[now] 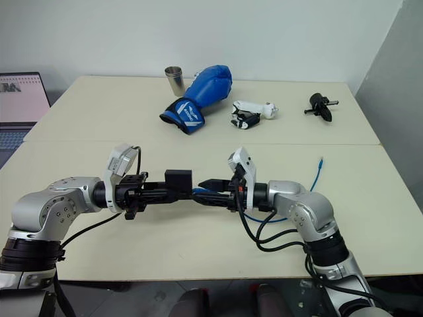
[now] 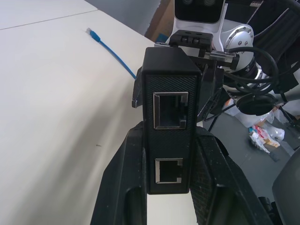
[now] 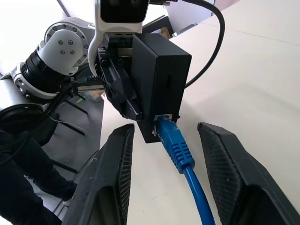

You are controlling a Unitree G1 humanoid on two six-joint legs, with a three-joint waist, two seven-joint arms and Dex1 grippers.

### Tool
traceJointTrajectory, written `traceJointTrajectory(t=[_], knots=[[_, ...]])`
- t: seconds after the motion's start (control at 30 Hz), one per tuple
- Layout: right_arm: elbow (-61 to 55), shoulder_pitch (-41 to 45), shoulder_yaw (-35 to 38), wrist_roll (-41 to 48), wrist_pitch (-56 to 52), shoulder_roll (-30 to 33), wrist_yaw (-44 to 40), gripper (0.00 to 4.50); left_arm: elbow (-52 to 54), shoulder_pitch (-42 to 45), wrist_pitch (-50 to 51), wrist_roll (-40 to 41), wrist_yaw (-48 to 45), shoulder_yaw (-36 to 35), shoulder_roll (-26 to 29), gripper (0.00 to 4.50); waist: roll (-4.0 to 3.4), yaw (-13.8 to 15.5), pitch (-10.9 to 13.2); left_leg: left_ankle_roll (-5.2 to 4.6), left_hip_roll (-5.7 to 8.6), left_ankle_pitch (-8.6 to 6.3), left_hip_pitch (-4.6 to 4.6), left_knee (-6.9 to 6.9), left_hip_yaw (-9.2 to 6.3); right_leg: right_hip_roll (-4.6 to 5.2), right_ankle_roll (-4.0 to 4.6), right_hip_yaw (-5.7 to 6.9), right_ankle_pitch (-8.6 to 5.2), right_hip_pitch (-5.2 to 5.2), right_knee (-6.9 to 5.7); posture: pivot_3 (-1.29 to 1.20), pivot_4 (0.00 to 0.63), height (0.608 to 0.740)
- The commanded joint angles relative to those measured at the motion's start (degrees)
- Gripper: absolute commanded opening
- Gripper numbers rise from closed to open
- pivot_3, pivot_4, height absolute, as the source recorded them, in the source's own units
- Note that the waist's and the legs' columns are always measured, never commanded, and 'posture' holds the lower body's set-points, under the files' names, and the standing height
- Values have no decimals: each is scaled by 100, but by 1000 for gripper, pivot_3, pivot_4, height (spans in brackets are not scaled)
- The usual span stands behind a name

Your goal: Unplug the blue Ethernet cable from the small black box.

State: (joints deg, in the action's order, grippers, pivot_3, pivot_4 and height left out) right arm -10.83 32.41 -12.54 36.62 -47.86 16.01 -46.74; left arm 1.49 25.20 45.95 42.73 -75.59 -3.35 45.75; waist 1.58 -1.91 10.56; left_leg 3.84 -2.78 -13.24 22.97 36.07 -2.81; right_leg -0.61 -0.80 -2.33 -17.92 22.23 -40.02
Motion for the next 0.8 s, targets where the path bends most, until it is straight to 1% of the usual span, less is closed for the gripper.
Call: traceJointTrajectory(t=[0.03,0.23,0.33,0.5,0.53,0.57,0.63,0.8], knots=[[-92,109,51,43,53,32,-114,2272,9,103,-61,17,-64,-61,16,792,0,0,0,0,0,0,0,0,0,0,0,0,0,0,0,0,150,740],[-93,119,50,66,20,1,-116,2272,4,104,-73,8,-68,-54,2,792,0,0,0,0,0,0,0,0,0,0,0,0,0,0,0,0,150,740],[-109,113,36,69,-1,8,-124,1744,10,91,-79,6,-54,-48,-19,792,0,-1,0,0,0,0,0,0,0,0,0,0,0,0,0,0,150,740],[-139,117,-10,42,-13,40,-140,546,14,86,-86,-1,-34,-35,-63,792,0,0,0,0,0,0,1,0,0,0,0,0,0,0,0,0,150,740],[-147,119,-19,39,-14,48,-141,486,12,89,-88,-8,-28,-29,-76,792,0,0,0,0,0,0,0,0,0,0,0,0,0,0,0,0,150,740],[-151,120,-25,37,-14,53,-142,153,9,91,-88,-13,-24,-26,-85,792,0,0,0,0,0,0,0,0,0,0,0,0,0,0,0,0,150,740],[-171,127,-49,25,-18,78,-153,72,7,95,-93,-29,-24,-16,-101,792,0,0,0,0,0,0,0,0,0,-1,0,0,0,1,0,0,150,740],[-195,141,-94,7,-26,122,-186,63,-21,126,-113,-84,-36,-1,-146,792,0,0,0,0,0,0,1,0,1,-1,0,0,0,1,1,0,150,740]])
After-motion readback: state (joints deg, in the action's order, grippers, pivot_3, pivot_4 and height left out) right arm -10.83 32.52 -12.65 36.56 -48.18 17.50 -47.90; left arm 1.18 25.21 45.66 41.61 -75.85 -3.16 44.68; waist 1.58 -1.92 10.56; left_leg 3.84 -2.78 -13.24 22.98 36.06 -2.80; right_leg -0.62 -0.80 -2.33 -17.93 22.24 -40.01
